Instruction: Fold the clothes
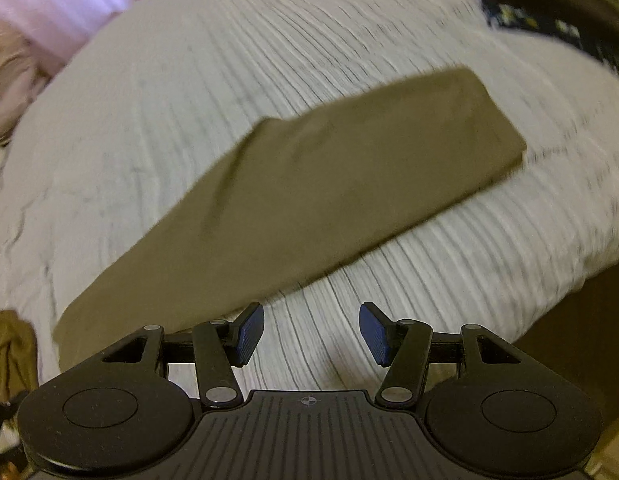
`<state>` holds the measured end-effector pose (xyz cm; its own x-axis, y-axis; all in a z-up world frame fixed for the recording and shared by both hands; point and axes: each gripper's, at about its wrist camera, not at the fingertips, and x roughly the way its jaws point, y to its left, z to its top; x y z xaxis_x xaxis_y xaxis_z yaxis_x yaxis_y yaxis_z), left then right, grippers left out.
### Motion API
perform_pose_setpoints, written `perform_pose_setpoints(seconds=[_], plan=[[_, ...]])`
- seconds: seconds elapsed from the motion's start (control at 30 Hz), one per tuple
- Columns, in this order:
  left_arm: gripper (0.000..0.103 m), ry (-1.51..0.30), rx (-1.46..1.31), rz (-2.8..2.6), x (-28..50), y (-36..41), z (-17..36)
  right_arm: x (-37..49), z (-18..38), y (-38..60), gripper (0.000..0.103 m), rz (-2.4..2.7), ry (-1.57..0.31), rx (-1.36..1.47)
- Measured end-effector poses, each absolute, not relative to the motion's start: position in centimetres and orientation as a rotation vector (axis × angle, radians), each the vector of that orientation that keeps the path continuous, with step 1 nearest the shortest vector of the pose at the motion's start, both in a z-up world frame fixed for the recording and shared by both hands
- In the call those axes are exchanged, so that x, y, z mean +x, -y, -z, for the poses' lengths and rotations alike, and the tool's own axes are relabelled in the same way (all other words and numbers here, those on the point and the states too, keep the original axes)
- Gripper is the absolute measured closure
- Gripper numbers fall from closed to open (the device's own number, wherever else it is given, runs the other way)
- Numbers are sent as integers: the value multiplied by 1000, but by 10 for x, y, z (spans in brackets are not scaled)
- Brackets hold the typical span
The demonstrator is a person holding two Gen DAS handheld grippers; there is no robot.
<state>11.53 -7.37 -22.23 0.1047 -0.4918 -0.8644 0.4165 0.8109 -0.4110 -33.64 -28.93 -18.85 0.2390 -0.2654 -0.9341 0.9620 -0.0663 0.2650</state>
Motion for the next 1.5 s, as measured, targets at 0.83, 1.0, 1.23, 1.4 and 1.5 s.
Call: perform_pose_setpoints(seconds=[0.83,1.0,1.23,1.4,1.5], plan=[[62,-1136,-678,438,173,47,403,-349,309,330,46,1357,-733,1321],[74,-1085,-742,405,165,54,406,-359,311,339,46,1325,-732,1311],[99,-1010,-726,498,163,73,377,-394,305,356,46,1335,-696,1300],[99,-868,-496,863,114,118,302,-429,294,367,46,1390,-644,1290],[99,-895,-377,1131,55,159,286,-444,288,373,46,1411,-598,1285]])
